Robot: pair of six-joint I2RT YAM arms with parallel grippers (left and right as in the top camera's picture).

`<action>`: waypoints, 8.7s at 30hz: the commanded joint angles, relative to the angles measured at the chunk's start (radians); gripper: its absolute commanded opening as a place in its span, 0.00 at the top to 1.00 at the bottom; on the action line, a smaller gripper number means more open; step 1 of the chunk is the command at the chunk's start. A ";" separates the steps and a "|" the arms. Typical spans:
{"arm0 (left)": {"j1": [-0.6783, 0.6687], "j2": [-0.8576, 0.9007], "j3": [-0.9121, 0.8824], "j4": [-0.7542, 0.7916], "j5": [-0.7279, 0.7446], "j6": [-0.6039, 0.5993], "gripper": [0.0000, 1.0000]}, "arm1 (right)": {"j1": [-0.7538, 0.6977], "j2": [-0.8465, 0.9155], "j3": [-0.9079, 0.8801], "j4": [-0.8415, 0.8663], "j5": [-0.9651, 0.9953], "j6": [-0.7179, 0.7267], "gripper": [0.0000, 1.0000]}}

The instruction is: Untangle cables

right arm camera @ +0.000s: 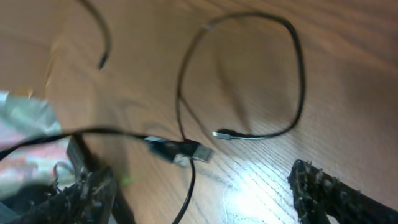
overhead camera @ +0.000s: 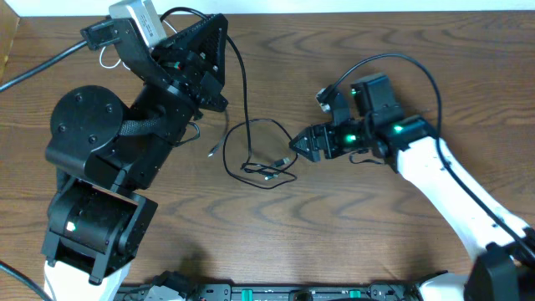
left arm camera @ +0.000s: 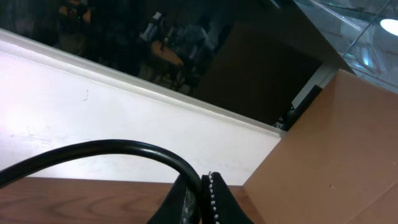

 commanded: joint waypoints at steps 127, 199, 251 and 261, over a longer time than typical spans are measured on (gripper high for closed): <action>0.226 0.061 0.013 0.150 0.472 -0.472 0.93 | 0.039 0.013 -0.120 0.240 -0.214 -0.014 0.23; 0.662 0.067 0.013 -0.162 -0.224 -0.251 0.92 | 0.088 0.034 -0.120 -0.024 0.451 0.269 0.99; 1.011 0.608 0.013 0.048 -0.167 0.064 0.92 | 0.059 0.034 -0.122 -0.048 0.573 0.291 0.01; 1.077 0.713 0.013 0.022 -0.151 0.194 0.92 | 0.058 0.034 -0.122 -0.085 0.682 0.292 0.01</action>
